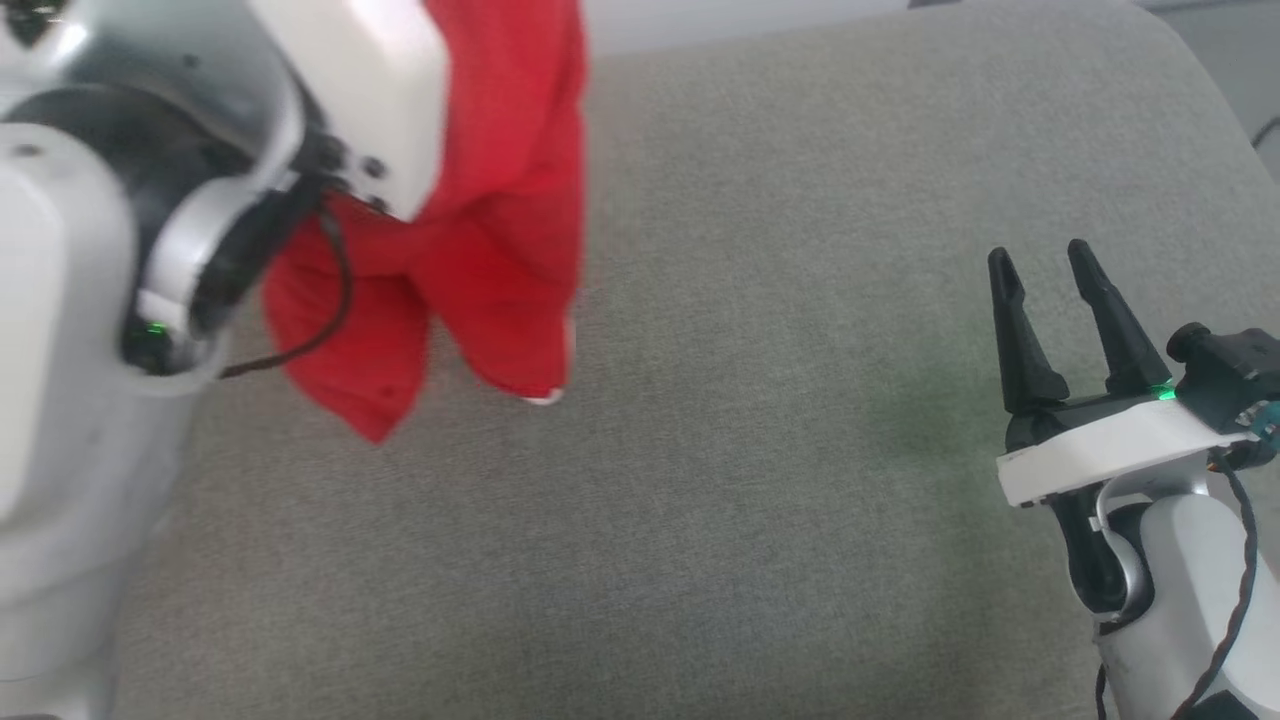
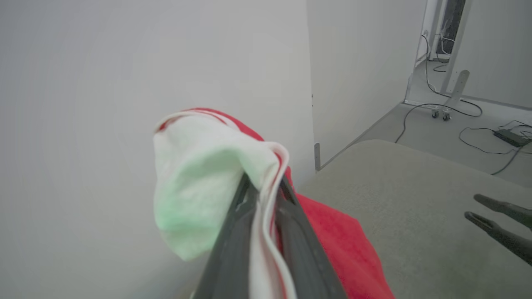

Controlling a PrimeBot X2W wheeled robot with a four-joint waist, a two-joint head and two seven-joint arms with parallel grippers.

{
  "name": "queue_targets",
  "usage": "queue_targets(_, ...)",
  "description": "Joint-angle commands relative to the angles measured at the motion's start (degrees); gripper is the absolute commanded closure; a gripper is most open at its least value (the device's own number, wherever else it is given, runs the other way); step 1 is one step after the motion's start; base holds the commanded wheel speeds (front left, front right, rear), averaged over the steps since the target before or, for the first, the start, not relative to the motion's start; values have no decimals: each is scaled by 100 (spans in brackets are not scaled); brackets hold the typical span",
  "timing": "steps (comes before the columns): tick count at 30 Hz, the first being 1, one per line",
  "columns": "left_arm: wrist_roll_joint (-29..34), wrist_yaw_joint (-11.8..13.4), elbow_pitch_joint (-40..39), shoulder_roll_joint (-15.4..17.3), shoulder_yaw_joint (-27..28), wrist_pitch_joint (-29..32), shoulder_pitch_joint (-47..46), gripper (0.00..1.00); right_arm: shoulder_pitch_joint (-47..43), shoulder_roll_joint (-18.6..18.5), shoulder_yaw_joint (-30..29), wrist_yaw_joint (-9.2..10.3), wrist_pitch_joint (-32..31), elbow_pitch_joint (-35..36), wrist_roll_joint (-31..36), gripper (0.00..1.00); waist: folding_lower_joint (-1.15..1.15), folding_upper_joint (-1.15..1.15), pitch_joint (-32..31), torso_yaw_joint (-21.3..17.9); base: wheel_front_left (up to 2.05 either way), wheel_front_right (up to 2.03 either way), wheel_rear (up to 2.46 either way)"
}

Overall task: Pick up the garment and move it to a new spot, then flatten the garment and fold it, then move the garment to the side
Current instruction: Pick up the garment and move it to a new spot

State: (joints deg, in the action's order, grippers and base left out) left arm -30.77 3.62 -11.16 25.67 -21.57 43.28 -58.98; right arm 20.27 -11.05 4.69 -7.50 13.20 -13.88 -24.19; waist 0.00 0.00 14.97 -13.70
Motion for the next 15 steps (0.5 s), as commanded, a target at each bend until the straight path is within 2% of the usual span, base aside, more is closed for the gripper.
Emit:
queue_targets(1,39,-4,31,-53,-69,2,-56,100,63,33,5,2,64,-34,-39,0,0,0,77,-71,0,0,0)
queue_targets(5,41,69,95,-203,-222,-57,160,100,73,50,11,2,112,-84,-48,0,0,0,153,-73,0,0,0)
queue_targets(10,106,168,228,-147,-295,-120,539,100,79,47,35,2,142,-140,-65,0,0,0,203,-18,0,0,0)
queue_targets(15,106,369,537,-14,-279,-215,1248,100,115,52,95,2,163,-163,-65,0,0,0,263,58,0,0,0)
